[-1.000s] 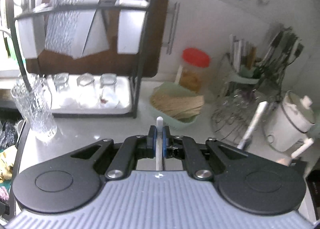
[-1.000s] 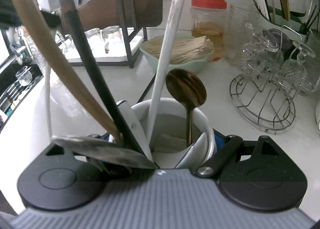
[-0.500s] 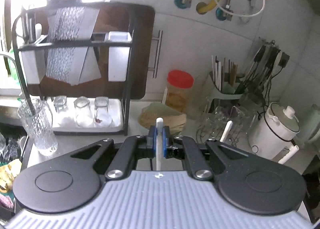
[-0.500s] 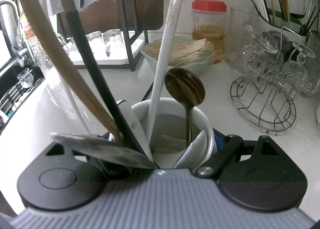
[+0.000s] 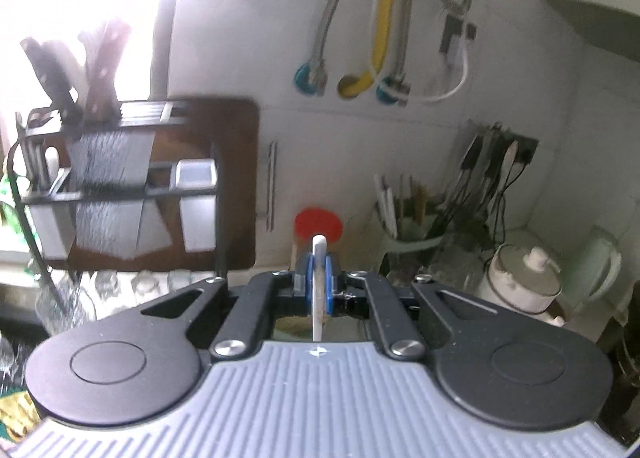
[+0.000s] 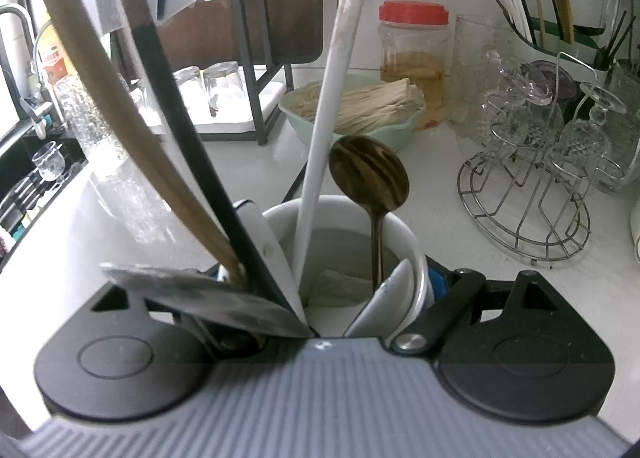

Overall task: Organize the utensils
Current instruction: 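Lift the white chopstick upright with the left tool over the mug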

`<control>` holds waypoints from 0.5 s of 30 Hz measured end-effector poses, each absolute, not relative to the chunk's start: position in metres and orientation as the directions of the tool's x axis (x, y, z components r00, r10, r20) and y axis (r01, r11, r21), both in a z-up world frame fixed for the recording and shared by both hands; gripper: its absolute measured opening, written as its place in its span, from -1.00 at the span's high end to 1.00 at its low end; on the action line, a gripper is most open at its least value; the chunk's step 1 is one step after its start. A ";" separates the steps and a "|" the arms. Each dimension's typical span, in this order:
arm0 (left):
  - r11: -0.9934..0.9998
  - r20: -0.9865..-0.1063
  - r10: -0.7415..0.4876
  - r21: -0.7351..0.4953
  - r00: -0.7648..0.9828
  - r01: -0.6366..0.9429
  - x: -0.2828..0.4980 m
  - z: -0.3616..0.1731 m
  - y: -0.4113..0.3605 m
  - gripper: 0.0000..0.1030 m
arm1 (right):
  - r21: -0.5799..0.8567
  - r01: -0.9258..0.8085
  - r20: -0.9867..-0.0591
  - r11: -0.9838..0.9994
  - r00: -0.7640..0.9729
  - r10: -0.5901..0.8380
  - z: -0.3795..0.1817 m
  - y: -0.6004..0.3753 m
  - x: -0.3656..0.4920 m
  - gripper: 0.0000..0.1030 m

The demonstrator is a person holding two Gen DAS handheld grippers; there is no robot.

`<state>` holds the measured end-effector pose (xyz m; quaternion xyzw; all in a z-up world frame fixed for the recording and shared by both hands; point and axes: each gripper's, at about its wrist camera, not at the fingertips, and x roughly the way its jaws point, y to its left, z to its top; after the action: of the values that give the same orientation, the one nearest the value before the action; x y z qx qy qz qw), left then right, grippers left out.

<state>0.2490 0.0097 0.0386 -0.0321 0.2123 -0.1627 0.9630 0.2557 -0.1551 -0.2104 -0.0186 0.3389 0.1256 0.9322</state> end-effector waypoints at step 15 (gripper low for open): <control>0.895 -0.361 -0.447 -0.184 0.819 0.407 0.252 0.059 -0.020 0.87 | 0.047 -0.258 -0.639 0.965 0.735 0.228 -0.210 -0.155 0.258 -0.75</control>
<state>0.2517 -0.0202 0.0589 -0.0491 0.2009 -0.2243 0.9523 0.2577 -0.1552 -0.2097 -0.0225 0.3398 0.1305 0.9311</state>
